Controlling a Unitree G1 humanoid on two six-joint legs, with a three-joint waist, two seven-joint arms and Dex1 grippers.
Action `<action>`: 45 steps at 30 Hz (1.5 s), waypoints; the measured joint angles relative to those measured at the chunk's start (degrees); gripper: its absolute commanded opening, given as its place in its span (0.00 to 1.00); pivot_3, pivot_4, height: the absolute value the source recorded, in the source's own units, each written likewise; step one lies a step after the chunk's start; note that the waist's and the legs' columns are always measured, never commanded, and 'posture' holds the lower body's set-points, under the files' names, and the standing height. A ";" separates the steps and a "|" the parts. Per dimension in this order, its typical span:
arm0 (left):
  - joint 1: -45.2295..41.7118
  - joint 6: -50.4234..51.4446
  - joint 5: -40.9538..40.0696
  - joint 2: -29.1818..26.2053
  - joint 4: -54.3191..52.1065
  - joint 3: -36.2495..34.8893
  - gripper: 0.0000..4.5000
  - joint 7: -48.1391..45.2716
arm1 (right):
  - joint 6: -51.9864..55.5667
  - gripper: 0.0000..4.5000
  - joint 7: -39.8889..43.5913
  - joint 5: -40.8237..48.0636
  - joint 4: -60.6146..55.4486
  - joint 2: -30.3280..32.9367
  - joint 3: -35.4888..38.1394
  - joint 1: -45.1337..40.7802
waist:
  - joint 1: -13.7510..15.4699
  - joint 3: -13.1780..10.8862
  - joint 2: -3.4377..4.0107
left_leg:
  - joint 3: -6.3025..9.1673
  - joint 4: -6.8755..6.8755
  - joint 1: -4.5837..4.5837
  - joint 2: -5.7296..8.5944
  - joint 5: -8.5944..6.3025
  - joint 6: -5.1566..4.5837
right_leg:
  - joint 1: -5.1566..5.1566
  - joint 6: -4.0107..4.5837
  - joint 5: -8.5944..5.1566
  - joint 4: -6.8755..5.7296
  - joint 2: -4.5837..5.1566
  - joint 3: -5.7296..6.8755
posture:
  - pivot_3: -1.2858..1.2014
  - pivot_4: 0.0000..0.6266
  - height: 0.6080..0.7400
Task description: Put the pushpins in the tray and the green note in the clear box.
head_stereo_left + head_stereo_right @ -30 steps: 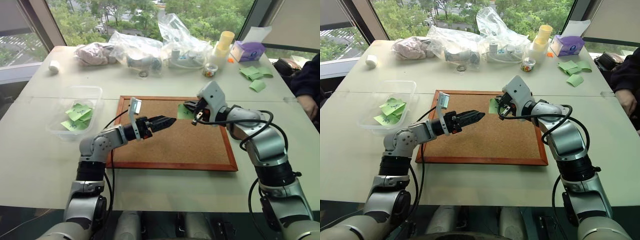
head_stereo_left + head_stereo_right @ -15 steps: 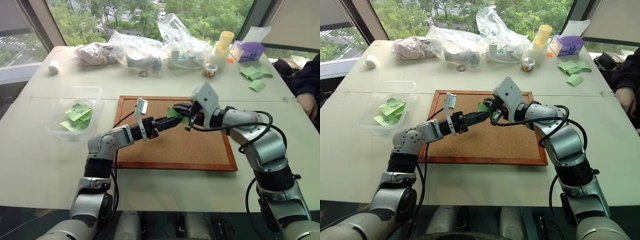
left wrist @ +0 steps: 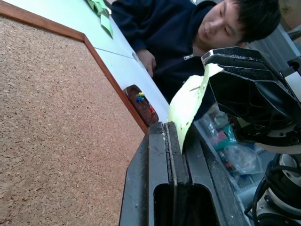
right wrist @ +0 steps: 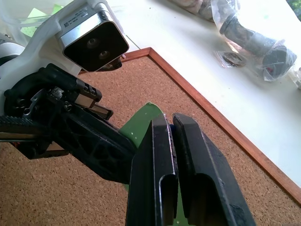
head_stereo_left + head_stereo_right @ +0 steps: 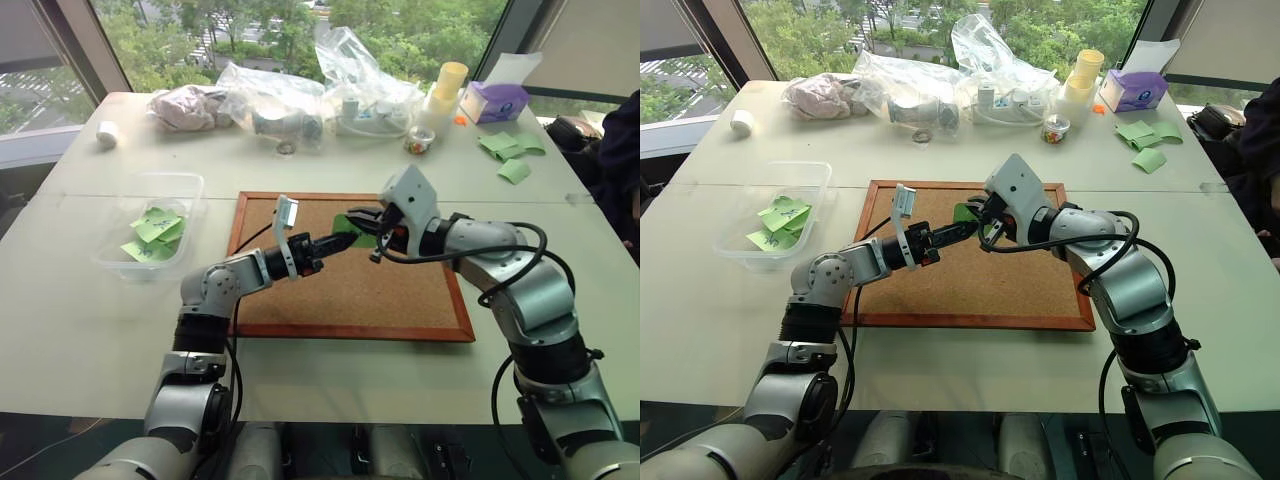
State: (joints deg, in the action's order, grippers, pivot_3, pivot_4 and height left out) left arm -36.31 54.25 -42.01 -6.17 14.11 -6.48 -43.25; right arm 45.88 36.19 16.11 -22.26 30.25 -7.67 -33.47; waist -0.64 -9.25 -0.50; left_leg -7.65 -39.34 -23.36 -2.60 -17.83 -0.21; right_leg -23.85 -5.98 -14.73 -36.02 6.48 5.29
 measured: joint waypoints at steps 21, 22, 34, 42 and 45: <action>0.21 -2.69 0.22 -1.30 0.71 -3.78 0.01 4.41 | 3.16 0.00 -6.83 3.29 10.78 5.69 19.86 8.35 | 0.27 0.00 0.00 | 0.00 -0.01 0.01 0.04 0.00 0.00 | 0.07 0.00 0.00 0.00 0.01 0.02 | 0.52 0.24 1.00; 0.53 -3.33 0.59 -1.79 0.12 -3.32 0.01 4.39 | 2.21 0.00 -7.24 2.68 13.00 6.55 20.95 10.24 | 0.31 0.00 0.00 | -0.01 -0.01 0.01 0.05 0.00 0.00 | 0.07 0.00 0.00 0.01 0.01 0.02 | 0.52 0.24 1.00; 3.11 -7.72 4.02 -4.58 -5.34 0.28 0.00 3.62 | -3.47 0.14 -7.53 1.46 23.77 7.28 24.79 17.30 | -0.03 0.02 0.03 | -0.02 -0.01 0.18 0.00 0.06 0.08 | 0.17 0.00 0.00 -0.04 -0.02 -0.01 | 0.52 0.24 1.00; 3.85 -8.83 4.36 -4.87 -5.36 0.86 0.00 3.70 | -3.84 0.99 -7.22 1.80 23.48 7.45 25.13 17.64 | 0.05 0.02 0.03 | 0.01 -0.01 0.18 0.01 0.06 0.07 | 0.19 0.00 0.00 -0.03 -0.01 0.00 | 0.52 0.24 1.00; 3.85 -9.20 4.39 -4.89 -5.36 0.86 0.00 3.77 | -3.27 0.99 -7.04 2.42 22.20 8.25 25.62 17.63 | 0.05 0.02 0.03 | 0.01 -0.01 0.18 0.00 0.06 0.07 | 0.19 0.00 0.00 -0.03 -0.01 -0.01 | 0.52 0.24 1.00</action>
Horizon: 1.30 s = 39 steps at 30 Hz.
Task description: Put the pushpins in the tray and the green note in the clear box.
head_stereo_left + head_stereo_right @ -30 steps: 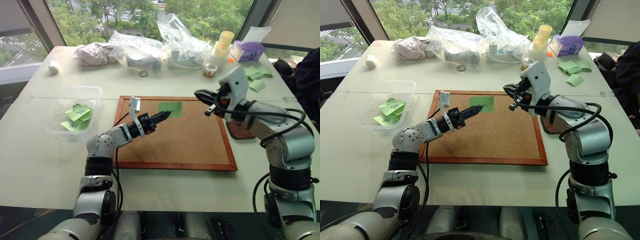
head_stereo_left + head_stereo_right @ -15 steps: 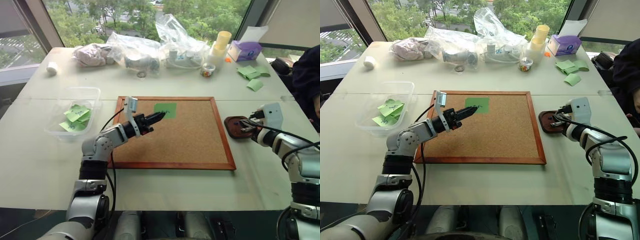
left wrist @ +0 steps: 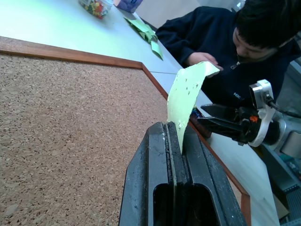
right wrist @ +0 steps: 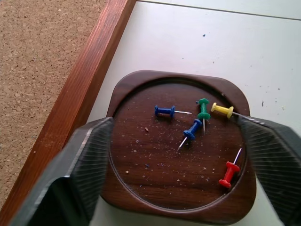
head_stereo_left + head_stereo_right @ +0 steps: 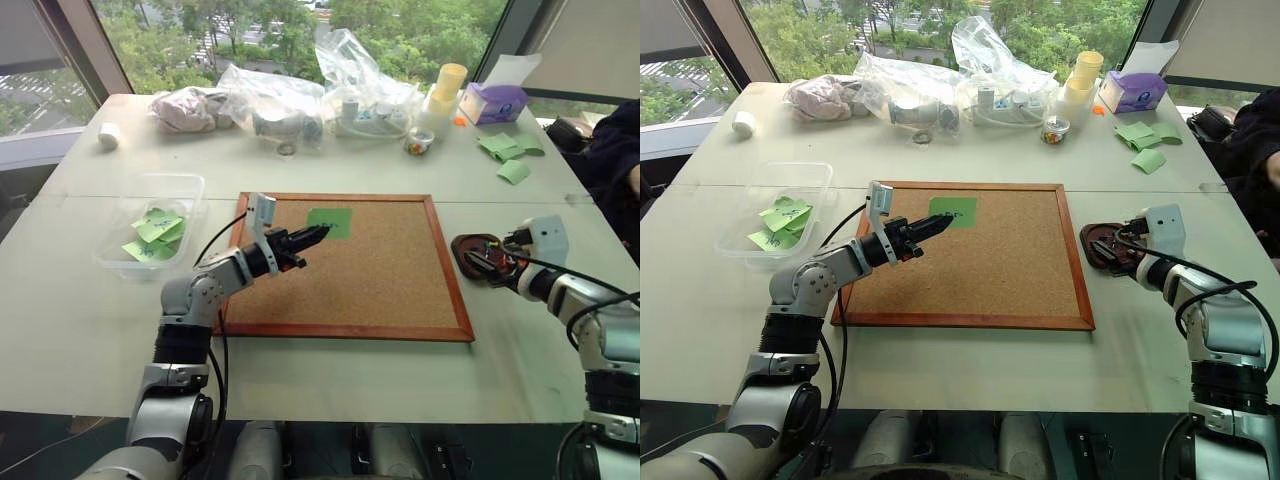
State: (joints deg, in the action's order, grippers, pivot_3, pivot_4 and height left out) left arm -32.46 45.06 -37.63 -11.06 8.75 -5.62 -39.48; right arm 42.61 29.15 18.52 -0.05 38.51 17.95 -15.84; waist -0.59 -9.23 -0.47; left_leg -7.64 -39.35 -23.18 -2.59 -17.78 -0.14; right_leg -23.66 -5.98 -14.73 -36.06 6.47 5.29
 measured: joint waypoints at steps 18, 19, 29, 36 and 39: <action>-3.92 -17.18 8.01 1.52 -9.69 -14.43 0.00 31.72 | 8.83 0.99 11.59 16.17 -20.99 1.26 -8.03 -6.14 | 0.11 -0.02 -0.04 | 0.20 0.00 0.02 -0.02 -0.03 -0.06 | 0.04 0.01 0.01 0.01 0.03 0.01 | 0.52 0.24 1.00; -3.85 -17.28 8.56 0.96 -10.60 -16.07 0.00 34.60 | 8.78 0.99 11.74 16.14 -20.72 1.17 -9.19 -7.00 | 0.10 -0.02 -0.04 | 0.20 0.00 0.01 -0.02 -0.03 -0.06 | 0.04 0.01 0.01 0.01 0.03 0.01 | 0.52 0.24 1.00; 4.20 -16.22 9.40 -3.57 -13.76 -21.06 0.00 40.22 | 5.58 0.99 13.56 14.49 -15.31 1.03 -13.48 -10.61 | 1.11 -0.02 -0.07 | 0.09 -0.09 -0.04 -0.02 -0.04 -0.09 | 0.05 0.01 0.01 0.00 0.04 0.04 | 0.52 0.24 1.00; 8.42 -16.82 8.21 -3.65 -10.59 -22.72 0.72 39.33 | 4.24 1.00 14.13 13.61 -13.90 1.01 -14.81 -11.60 | 1.17 -0.04 -0.09 | 0.08 -0.10 -0.04 -0.04 -0.05 -0.09 | 0.03 0.01 0.01 0.00 0.02 0.05 | 0.52 0.24 1.00; 8.75 -16.82 6.48 -3.79 -11.17 -23.22 0.98 38.08 | 4.20 1.00 14.06 13.35 -13.78 1.01 -14.81 -11.34 | 1.29 -0.06 -0.14 | 0.09 -0.15 -0.05 -0.06 -0.05 -0.09 | 0.05 0.01 0.01 -0.02 0.02 0.07 | 0.52 0.24 1.00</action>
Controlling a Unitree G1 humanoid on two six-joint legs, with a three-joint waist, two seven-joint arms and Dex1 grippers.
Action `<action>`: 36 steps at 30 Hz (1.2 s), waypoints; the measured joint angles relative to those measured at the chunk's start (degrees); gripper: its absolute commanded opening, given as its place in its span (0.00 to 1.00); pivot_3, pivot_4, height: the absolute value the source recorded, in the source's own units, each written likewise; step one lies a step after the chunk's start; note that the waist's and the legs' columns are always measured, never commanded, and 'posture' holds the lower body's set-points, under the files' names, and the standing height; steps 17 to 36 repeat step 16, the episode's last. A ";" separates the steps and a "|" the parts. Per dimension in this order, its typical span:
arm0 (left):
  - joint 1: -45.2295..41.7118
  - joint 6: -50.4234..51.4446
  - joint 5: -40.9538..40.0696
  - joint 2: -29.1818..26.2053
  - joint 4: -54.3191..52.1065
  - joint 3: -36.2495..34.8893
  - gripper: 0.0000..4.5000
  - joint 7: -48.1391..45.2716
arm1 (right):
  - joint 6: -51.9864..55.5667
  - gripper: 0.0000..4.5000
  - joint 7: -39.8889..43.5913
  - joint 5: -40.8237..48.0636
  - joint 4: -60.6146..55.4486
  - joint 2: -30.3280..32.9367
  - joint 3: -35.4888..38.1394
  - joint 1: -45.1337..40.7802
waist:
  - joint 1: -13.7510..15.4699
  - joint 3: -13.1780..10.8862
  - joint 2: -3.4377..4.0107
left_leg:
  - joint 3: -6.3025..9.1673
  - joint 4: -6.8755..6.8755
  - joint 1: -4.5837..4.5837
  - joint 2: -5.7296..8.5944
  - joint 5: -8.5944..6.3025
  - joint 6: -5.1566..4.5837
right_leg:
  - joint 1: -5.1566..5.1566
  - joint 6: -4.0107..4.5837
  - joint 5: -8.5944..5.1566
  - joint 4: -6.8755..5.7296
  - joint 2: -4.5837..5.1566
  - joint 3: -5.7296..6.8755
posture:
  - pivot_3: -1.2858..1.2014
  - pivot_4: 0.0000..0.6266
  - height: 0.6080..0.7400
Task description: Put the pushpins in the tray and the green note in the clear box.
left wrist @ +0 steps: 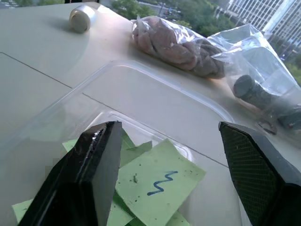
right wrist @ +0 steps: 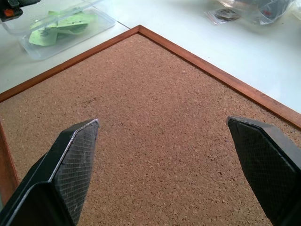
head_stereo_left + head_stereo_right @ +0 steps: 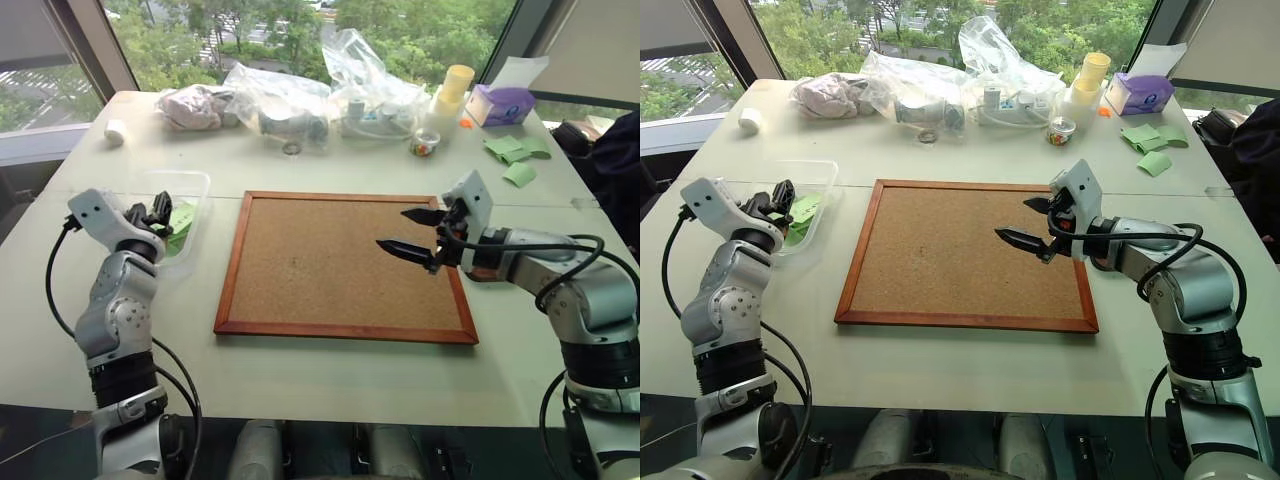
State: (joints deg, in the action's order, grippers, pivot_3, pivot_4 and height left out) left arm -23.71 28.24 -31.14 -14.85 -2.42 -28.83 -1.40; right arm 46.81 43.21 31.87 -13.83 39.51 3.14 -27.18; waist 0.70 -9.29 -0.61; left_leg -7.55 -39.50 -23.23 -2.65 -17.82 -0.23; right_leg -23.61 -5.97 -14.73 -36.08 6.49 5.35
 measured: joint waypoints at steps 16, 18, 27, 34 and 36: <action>5.23 16.15 -13.58 -12.74 -14.82 19.97 0.98 -28.01 | 1.01 1.00 1.74 1.03 -3.36 3.58 2.85 7.92 | -0.61 0.01 0.03 | 0.03 -0.09 -0.03 -0.05 -0.02 -0.02 | -0.01 0.01 -0.01 -0.04 -0.07 0.05 | 0.52 0.24 1.00; 5.23 16.15 -13.58 -12.74 -14.82 19.97 0.98 -28.01 | 1.01 1.00 1.74 1.03 -3.36 3.58 2.85 7.92 | -0.61 0.01 0.03 | 0.03 -0.09 -0.03 -0.05 -0.02 -0.02 | -0.01 0.01 -0.01 -0.04 -0.07 0.05 | 0.52 0.24 1.00; 5.23 16.15 -13.58 -12.74 -14.82 19.97 0.98 -28.01 | 1.01 1.00 1.74 1.03 -3.36 3.58 2.85 7.92 | -0.61 0.01 0.03 | 0.03 -0.09 -0.03 -0.05 -0.02 -0.02 | -0.01 0.01 -0.01 -0.04 -0.07 0.05 | 0.52 0.24 1.00; 5.23 16.15 -13.58 -12.74 -14.82 19.97 0.98 -28.01 | 1.01 1.00 1.74 1.03 -3.36 3.58 2.85 7.92 | -0.61 0.01 0.03 | 0.03 -0.09 -0.03 -0.05 -0.02 -0.02 | -0.01 0.01 -0.01 -0.04 -0.07 0.05 | 0.52 0.24 1.00; 5.23 16.15 -13.58 -12.74 -14.82 19.97 0.98 -28.01 | 1.01 1.00 1.74 1.03 -3.36 3.58 2.85 7.92 | -0.61 0.01 0.03 | 0.03 -0.09 -0.03 -0.05 -0.02 -0.02 | -0.01 0.01 -0.01 -0.04 -0.07 0.05 | 0.52 0.24 1.00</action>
